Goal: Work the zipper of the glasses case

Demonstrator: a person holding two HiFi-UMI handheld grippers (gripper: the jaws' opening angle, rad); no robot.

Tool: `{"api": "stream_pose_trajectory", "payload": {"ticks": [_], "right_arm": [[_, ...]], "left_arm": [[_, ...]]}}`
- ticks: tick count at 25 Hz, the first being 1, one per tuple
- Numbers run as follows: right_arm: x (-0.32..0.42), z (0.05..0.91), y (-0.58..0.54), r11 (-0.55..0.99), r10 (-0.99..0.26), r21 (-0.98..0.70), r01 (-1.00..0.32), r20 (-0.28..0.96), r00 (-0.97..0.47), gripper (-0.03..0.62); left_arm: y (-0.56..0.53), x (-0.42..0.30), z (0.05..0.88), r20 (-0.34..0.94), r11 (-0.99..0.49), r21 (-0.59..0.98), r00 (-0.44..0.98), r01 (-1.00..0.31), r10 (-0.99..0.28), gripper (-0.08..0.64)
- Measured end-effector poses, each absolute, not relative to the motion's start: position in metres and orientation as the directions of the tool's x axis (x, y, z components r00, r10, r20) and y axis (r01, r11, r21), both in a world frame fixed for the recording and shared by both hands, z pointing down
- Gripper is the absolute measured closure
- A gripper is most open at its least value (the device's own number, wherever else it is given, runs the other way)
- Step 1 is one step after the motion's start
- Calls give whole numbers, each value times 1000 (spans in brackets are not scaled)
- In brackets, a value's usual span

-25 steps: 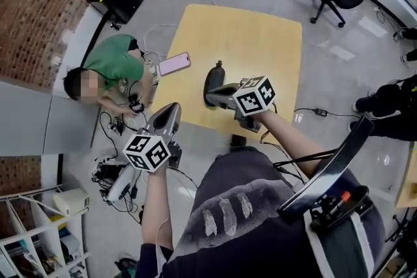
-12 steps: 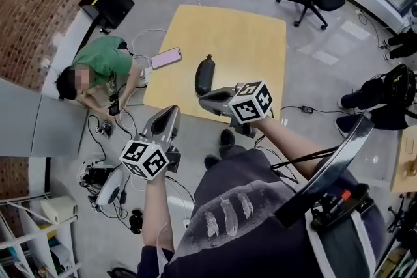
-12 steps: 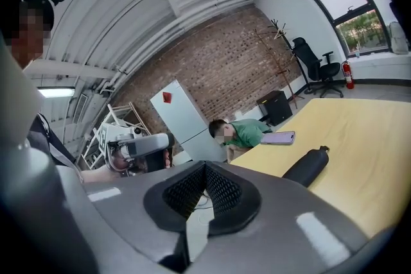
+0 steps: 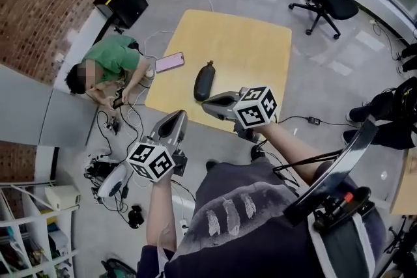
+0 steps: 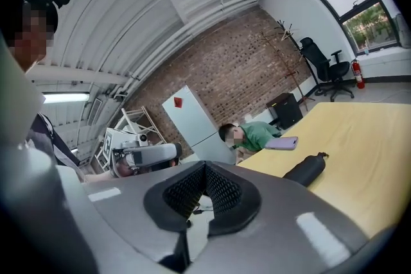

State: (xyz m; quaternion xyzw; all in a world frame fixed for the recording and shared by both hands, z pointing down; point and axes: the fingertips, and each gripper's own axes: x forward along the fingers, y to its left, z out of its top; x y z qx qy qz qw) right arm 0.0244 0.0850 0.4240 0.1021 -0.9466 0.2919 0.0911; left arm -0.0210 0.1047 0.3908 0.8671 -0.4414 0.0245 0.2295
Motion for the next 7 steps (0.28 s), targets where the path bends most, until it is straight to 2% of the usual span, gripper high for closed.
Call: {"api": "stream_pose_trajectory", "payload": {"ticks": [3,7], "right_arm": [[72,417,79,810,-122,-546,-214,200,-972,591],[165,412,63,777,-163,-584,-234,173,-971,591]], "left_arm": [[91,32,385,235,-493,392,603,-777,-763,560],[72,130,380,235,-546,389,653,-742,-720,558]]}}
